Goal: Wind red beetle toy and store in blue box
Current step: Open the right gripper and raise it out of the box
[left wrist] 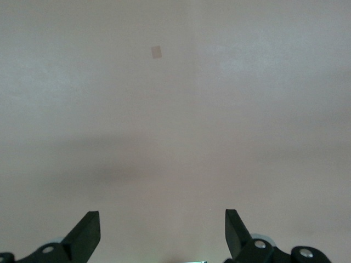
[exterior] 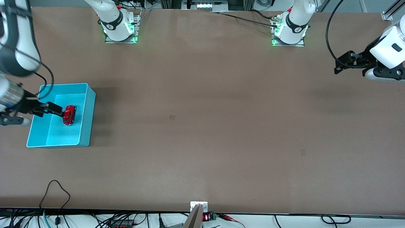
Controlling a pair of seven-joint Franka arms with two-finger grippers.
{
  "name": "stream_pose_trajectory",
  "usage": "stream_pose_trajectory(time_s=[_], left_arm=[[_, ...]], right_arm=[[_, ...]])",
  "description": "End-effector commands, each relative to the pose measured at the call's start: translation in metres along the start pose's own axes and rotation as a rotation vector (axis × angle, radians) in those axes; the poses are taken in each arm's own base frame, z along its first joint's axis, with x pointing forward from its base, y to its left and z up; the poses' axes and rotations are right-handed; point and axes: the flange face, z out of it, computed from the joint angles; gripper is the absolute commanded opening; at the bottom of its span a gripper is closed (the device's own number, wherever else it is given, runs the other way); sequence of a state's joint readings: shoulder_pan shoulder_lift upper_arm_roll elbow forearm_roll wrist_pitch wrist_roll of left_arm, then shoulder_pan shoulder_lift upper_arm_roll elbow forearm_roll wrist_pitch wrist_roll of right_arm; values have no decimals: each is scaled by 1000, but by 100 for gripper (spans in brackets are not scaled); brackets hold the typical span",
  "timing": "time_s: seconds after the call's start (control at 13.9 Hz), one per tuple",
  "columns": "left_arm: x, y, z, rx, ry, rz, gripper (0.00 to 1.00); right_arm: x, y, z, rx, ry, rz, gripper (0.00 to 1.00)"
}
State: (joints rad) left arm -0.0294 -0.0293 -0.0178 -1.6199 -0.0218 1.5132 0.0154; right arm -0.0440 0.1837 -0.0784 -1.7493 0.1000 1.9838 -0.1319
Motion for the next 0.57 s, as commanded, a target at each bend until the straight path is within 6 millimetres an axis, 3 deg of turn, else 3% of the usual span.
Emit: stream_pose_trajectory(time_s=[0.0, 0.07, 0.22, 0.43, 0.5], left_arm=[[3, 3, -6, -10, 4, 11, 100], [3, 3, -6, -10, 4, 11, 100], [4, 3, -5, -10, 4, 11, 100], [4, 3, -5, -10, 2, 11, 100], [4, 3, -5, -10, 4, 11, 100]], right_arm=[[6, -52, -46, -11, -42, 47, 100], [5, -65, -64, -25, -52, 52, 100], [4, -63, -91, -27, -63, 61, 100], [-5, -11, -109, -24, -65, 123, 100], [-11, -7, -112, -30, -82, 102, 100]])
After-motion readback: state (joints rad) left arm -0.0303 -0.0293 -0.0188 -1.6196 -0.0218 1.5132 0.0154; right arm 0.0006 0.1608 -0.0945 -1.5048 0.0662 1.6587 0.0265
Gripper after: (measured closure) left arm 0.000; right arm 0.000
